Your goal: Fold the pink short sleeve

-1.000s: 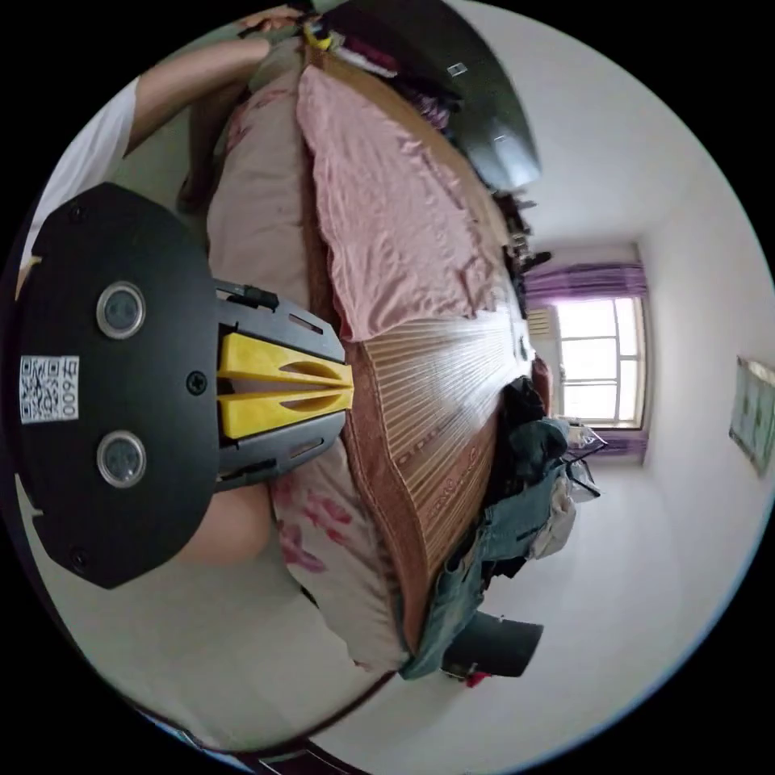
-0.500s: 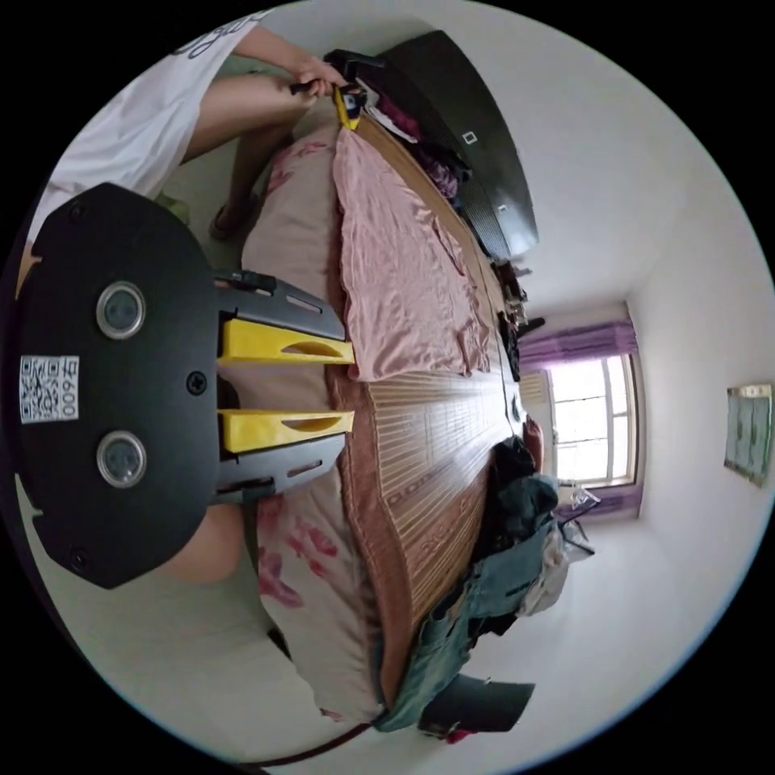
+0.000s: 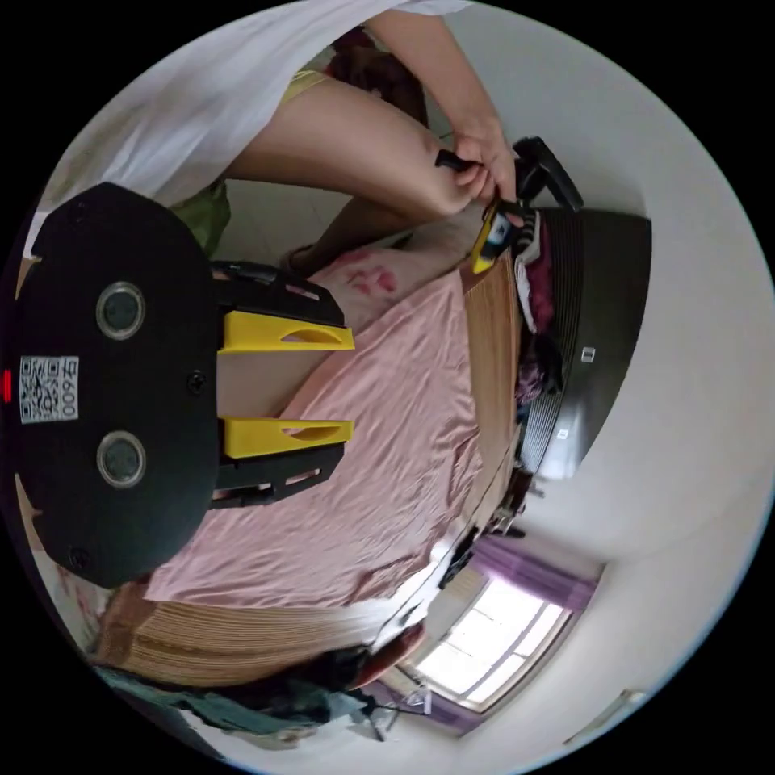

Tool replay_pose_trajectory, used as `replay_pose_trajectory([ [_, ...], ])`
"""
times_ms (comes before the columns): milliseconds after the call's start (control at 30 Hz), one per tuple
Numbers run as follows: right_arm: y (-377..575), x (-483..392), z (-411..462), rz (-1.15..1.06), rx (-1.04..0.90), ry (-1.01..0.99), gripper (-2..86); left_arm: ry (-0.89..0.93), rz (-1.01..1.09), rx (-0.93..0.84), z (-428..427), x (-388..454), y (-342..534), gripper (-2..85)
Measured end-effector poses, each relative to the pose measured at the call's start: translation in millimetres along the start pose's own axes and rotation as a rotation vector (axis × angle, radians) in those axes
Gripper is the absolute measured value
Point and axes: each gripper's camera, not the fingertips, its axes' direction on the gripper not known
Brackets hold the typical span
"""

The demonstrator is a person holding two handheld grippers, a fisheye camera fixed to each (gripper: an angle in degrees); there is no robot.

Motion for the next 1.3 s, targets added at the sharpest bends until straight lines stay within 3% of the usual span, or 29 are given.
replay_pose_trajectory([
  [233,120,-102,-31,-0.071,0.014,-0.030,11.6,0.046,-0.080,-0.009,-23,-35,-33,4.5],
  [433,259,-82,-57,0.196,-0.010,-0.112,12.0,0.116,-0.105,-0.038,-42,-72,-57,1.8],
  [600,349,-91,-76,0.203,-0.019,-0.100,12.0,0.210,-0.141,0.016,-77,-108,-75,1.1],
  [900,427,-194,-75,-0.080,0.100,-0.126,9.6,0.271,-0.180,-0.011,-99,-171,-107,0.7],
  [1133,509,-304,-23,-0.408,0.011,0.130,10.5,0.369,-0.245,0.028,-96,-232,-110,0.7],
  [1167,526,-313,-16,-0.423,-0.006,0.223,9.9,0.377,-0.246,0.033,-93,-240,-110,0.7],
  [1300,579,-319,-23,-0.448,-0.001,0.290,6.8,0.370,-0.258,0.048,-82,-270,-107,0.8],
])
